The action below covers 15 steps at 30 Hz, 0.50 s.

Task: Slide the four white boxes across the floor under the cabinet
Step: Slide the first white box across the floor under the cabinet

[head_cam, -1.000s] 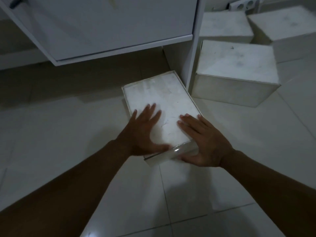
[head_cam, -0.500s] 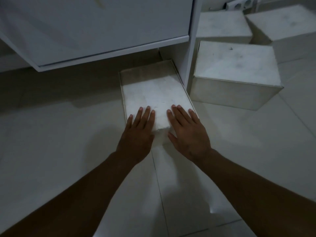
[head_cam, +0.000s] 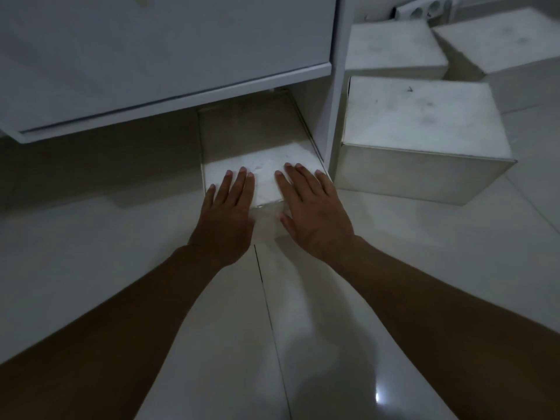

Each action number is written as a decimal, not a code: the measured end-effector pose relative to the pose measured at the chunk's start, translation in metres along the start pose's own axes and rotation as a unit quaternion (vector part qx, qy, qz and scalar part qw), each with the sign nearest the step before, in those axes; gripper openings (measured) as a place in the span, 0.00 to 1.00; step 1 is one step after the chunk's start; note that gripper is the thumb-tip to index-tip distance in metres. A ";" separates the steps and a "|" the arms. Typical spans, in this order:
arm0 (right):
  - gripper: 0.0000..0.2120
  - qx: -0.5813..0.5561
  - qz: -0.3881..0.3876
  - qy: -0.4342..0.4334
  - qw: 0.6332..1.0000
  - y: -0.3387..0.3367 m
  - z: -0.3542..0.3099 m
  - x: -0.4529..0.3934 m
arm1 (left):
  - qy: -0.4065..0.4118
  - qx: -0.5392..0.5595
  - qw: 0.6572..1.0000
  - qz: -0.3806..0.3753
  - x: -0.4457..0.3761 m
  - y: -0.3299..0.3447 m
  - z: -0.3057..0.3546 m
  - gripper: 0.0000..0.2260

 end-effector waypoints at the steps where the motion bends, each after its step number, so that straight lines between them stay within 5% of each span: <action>1: 0.33 0.003 0.002 0.000 1.000 0.001 0.001 -0.005 | 0.000 0.001 1.000 -0.001 -0.004 -0.001 -0.003 0.32; 15: 0.36 0.011 0.019 0.001 1.000 0.016 0.011 -0.053 | -0.002 -0.007 1.000 0.017 -0.048 0.000 -0.029 0.32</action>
Point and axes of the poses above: each hand's wrist, its own x-axis away from the middle knuckle, its own y-axis out of the palm, z = x × y, the point moved 1 cm from there along -x, towards the middle knuckle, and after that the axes turned 5 degrees about x, right-handed, at the moved point
